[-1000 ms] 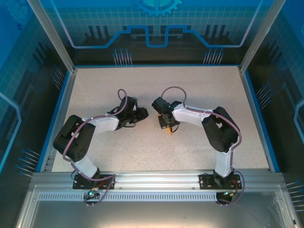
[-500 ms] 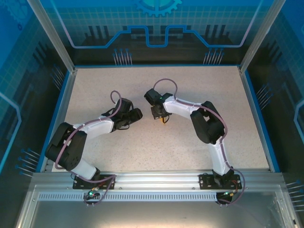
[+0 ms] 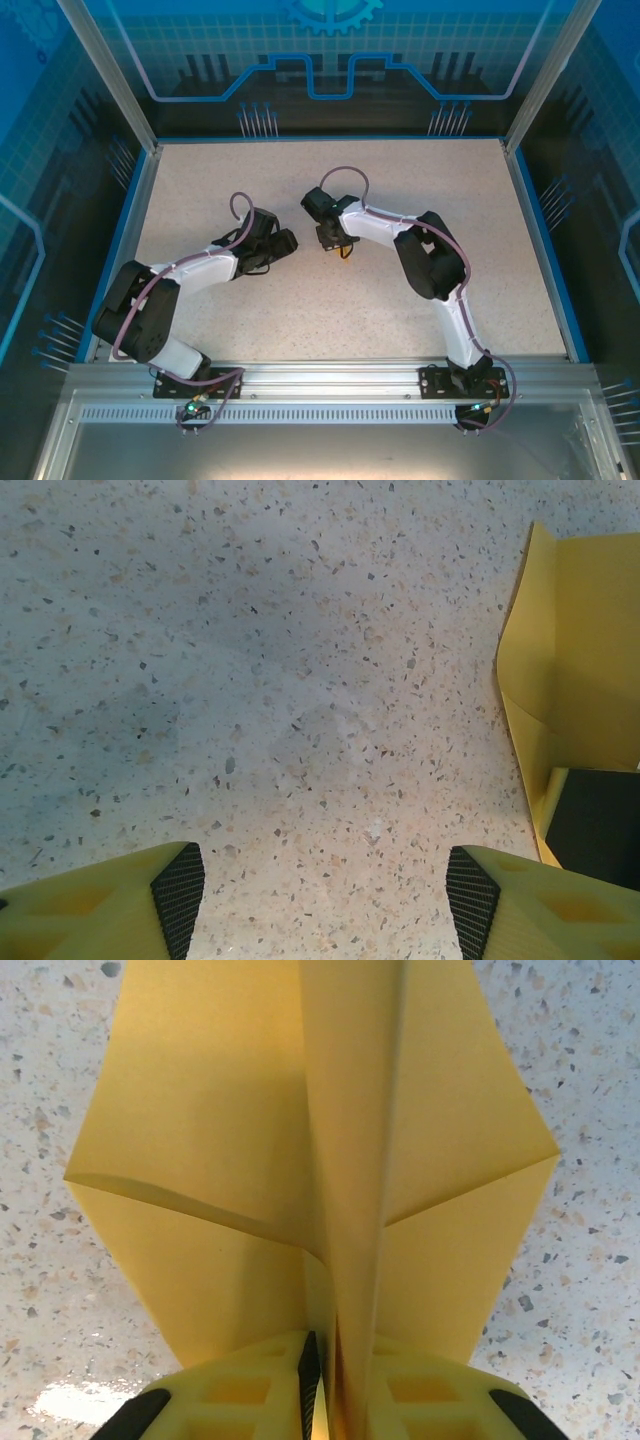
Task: Fold a paper plane with a square sheet of paper (pick it up from the middle)
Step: Move a paper plane to the center of the table, then reset both arms
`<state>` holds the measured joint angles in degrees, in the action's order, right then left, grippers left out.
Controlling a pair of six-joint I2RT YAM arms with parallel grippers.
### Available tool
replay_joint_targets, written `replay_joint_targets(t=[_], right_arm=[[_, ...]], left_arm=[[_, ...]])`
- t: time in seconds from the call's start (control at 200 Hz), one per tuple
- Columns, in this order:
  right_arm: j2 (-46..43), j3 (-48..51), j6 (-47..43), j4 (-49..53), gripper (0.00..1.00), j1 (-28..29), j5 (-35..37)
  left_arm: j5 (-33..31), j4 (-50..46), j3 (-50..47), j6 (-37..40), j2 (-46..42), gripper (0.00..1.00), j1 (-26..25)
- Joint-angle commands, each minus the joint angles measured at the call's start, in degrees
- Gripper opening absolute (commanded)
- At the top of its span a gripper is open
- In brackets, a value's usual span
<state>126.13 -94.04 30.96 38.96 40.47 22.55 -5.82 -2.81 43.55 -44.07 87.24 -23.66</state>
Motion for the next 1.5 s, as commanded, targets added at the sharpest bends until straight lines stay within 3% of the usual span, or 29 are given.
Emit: replay_joint_targets(t=[0.0, 0.385, 0.825, 1.015, 1.105, 1.255, 1.385, 1.495], right_arm=[[3.7, -0.3, -0.2, 0.9, 0.2, -0.2, -0.7], [0.3, -1.4, -0.3, 2.6, 0.24, 0.3, -1.3], [-25.0, 5.4, -0.7, -1.4, 0.67, -2.9, 2.4], [-37.8, 17.2, -4.1, -10.0, 0.85, -9.0, 9.0], [-43.4, 24.0, -6.8, -15.3, 0.99, -14.1, 9.7], [-50.3, 36.0, -10.5, -24.3, 0.99, -23.1, 11.8], [-55.5, 47.3, -13.5, -33.0, 1.0, -27.7, 15.4], [-59.4, 56.1, -15.0, -40.2, 1.0, -31.7, 13.9]], left_arm=[[-1.4, -1.8, -0.8, 0.2, -1.7, 0.7, 0.7], [-1.6, -2.5, -0.4, 0.6, -2.3, 0.7, 0.7], [-9.0, -9.5, 3.0, 5.7, -8.4, 0.8, 2.2], [-14.3, -11.1, 4.0, 10.7, -13.3, 0.92, 5.5], [-16.6, -10.2, 3.5, 14.4, -15.3, 0.98, 7.6], [-19.6, -6.8, 1.4, 18.7, -16.8, 0.99, 12.0], [-21.5, -1.7, -2.3, 22.2, -16.8, 0.99, 15.6], [-24.0, 5.9, -7.3, 27.1, -17.1, 0.99, 17.2]])
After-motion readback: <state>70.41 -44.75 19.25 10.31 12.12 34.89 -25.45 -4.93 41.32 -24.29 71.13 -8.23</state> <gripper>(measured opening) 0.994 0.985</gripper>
